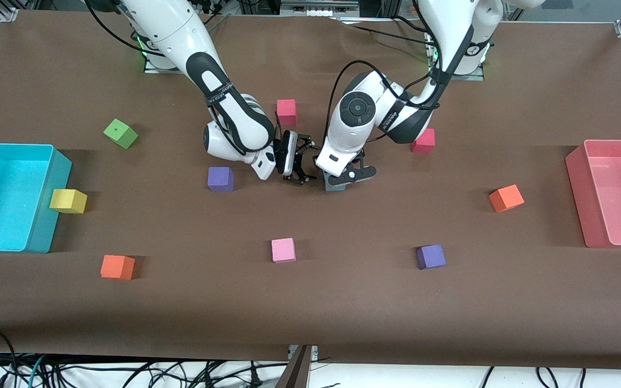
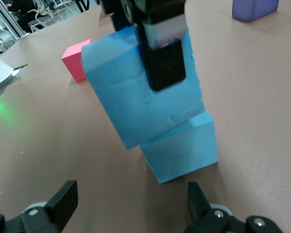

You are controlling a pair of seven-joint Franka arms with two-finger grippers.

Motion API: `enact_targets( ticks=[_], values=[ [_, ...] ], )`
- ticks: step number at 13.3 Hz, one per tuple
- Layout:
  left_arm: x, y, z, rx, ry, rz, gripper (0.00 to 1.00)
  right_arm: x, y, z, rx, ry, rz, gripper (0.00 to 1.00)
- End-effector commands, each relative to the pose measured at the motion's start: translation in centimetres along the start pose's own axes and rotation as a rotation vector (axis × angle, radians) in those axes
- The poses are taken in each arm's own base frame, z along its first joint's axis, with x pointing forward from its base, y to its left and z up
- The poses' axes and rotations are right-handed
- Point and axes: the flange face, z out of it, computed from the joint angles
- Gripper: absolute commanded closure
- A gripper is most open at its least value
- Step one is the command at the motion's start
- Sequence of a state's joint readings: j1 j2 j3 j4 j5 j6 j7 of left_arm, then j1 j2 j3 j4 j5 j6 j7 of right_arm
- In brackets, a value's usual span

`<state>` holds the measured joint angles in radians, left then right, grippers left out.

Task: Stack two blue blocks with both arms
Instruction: 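Set the cube on the other cube and open the left gripper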

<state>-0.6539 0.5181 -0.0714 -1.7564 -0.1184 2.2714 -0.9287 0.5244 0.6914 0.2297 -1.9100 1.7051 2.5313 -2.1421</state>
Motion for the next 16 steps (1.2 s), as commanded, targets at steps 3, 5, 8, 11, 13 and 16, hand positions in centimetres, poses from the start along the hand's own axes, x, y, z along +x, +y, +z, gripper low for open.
enact_targets(
  ticks=[3,5,8,11,13,16],
  values=[
    [0.3,0.8,0.0,-0.021,0.015,0.000,1.00,0.0,0.1,0.1,-0.002,0.022,-0.007,0.00],
    [0.5,0.7,0.1,-0.018,0.019,0.011,1.00,0.0,0.2,0.1,-0.003,0.023,-0.008,0.00],
    [0.5,0.5,0.3,0.004,0.042,0.037,1.00,0.1,0.2,0.1,-0.002,0.025,-0.009,0.00],
    [0.5,0.5,0.5,0.005,0.040,0.036,1.00,0.3,0.2,0.1,-0.004,0.029,-0.007,0.00],
    [0.5,0.4,1.0,0.011,0.037,0.033,1.00,0.2,0.2,0.1,-0.005,0.027,-0.006,0.00],
    [0.5,0.3,1.5,0.006,0.039,0.031,1.00,0.2,0.2,0.1,-0.005,0.027,-0.006,0.00]
  ],
)
